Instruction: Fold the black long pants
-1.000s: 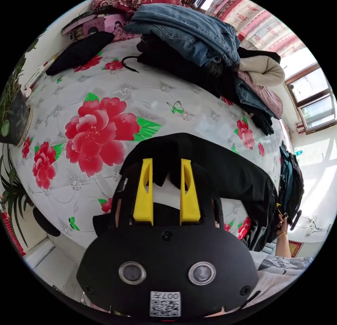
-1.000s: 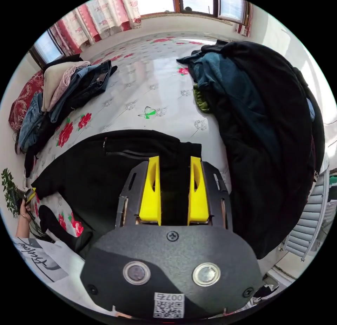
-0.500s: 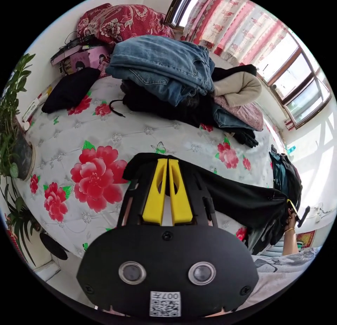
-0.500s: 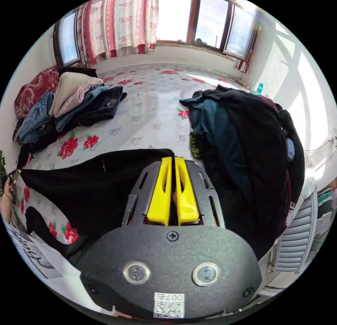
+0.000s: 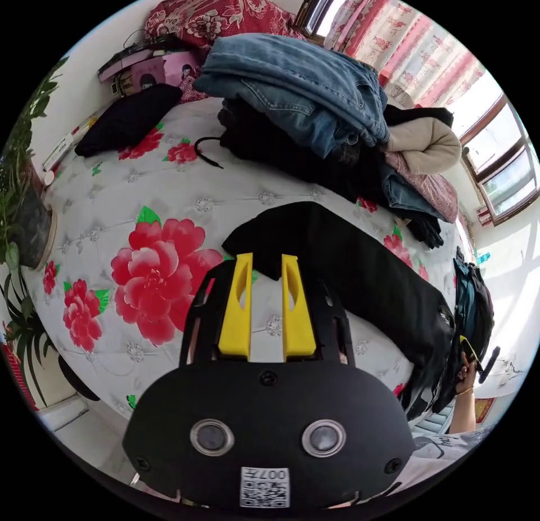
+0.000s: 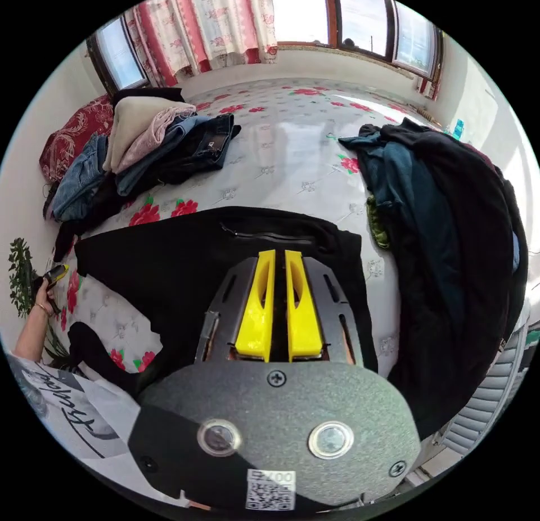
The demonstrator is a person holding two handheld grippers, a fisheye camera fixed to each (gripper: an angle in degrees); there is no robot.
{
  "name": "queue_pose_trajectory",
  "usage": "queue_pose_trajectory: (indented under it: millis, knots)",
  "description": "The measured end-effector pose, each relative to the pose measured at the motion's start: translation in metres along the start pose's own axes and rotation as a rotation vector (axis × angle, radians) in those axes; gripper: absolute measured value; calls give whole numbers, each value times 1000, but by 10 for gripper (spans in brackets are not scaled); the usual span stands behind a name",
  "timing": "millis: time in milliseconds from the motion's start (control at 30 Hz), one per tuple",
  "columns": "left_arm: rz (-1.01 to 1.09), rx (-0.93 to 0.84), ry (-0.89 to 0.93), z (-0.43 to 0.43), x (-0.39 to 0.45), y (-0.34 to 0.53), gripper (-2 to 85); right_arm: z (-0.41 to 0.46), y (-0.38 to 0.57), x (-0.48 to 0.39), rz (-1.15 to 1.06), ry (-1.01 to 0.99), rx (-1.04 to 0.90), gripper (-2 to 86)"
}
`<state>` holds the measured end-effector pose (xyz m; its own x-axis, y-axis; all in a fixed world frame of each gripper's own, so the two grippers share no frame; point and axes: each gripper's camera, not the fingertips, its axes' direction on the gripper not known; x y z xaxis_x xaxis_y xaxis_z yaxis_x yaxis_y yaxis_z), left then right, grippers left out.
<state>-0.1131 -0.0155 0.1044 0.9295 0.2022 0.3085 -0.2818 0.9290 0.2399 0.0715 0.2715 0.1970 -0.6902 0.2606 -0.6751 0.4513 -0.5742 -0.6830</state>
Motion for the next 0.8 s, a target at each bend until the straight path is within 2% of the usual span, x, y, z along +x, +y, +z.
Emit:
queue_pose_trajectory:
  millis: [100,233,333,400,533,667,800]
  knots:
    - [-114,-98,46,26,-28,7,100,25,27,-46,-107,-112,-94,29]
    - [-163,-114,111,46,-40,-3,100,53,52,-104,-247,-163,-192,33]
    - [-132,-99,68,56,-28,-17,70,76,66,-144,-380,-146,-284,32]
    - [-91,-141,-25,62,-18,-25,5,89,73,-160,-444,-87,-304,31]
    - [1,-157,90,53,-24,-37,-7,94,66,-158,-416,-118,-339,28]
    - [132,-39,67,-9,-40,-49,-9,97,59,-145,-319,-174,-360,21]
    - [166,70,10,-69,-66,-61,-9,98,59,-145,-308,-161,-356,20]
